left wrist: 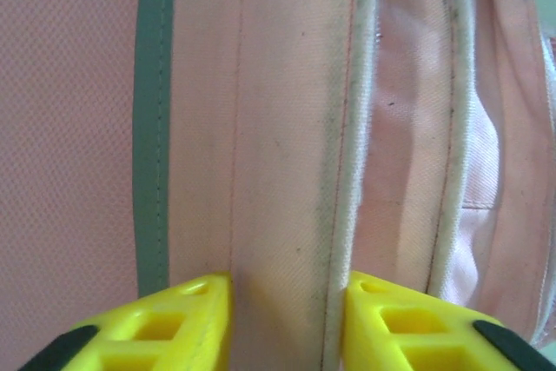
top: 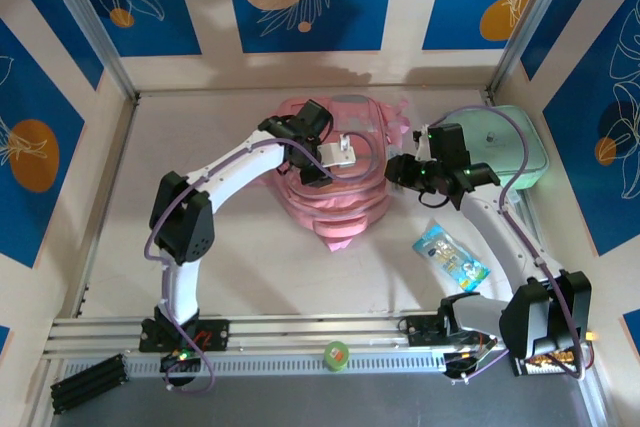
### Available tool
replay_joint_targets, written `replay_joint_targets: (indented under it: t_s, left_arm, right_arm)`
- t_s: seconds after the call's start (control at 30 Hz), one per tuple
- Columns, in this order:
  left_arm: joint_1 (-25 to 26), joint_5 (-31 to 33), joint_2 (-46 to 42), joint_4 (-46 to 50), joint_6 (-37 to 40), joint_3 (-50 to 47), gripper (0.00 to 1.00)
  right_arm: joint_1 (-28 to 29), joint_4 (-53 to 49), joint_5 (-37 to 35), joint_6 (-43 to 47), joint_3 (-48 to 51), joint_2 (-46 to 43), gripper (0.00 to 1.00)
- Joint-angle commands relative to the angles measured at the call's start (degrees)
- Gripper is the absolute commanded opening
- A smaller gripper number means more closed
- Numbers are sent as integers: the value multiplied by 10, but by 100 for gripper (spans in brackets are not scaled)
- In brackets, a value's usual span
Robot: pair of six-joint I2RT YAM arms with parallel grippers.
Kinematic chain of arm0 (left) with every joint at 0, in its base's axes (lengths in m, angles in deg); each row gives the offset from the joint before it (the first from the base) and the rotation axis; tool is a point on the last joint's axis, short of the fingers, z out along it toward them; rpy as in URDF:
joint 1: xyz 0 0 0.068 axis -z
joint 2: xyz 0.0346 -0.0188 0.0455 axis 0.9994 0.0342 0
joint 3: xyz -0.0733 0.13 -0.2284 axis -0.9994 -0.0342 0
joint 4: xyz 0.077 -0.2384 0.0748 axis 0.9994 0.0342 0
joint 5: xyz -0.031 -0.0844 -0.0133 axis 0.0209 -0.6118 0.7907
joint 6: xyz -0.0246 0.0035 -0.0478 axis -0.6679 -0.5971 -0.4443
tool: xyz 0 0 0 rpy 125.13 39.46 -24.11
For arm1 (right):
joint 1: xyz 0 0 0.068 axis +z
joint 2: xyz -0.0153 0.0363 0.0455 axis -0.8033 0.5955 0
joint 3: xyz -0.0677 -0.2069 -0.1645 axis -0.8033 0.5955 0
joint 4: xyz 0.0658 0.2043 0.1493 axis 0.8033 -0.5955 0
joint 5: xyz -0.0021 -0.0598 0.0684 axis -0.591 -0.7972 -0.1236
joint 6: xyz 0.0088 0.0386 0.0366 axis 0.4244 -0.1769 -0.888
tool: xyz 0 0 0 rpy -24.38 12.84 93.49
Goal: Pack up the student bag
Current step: Open the student bag at the center of the table, then place the book in the student bag.
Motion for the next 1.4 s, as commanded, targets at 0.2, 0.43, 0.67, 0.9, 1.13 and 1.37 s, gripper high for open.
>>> replay_joint_targets:
  t_s: [0.2,0.43,0.67,0.9,1.13,1.37]
  left_arm:
    - [-6,-25,1,33,-49,67,6]
    - [-7,-89,-8,10,-116,99,0]
    - [5,-94,-40,-133,-354,75,0]
    - [18,-80,-57,-182,-413,65,0]
    - [19,-111,-62,-200,-432,58,0]
    - [20,-105,-63,-208,-454,52,0]
  right_arm:
    - [-10,9,27,-8,8,-23,33]
    - [-13,-8,10,-28,11,-28,33]
    - [-7,10,22,-79,39,-42,34]
    - [19,17,67,-153,2,18,33]
    - [21,40,102,-230,-69,110,32]
    - [21,95,87,-313,-98,164,33]
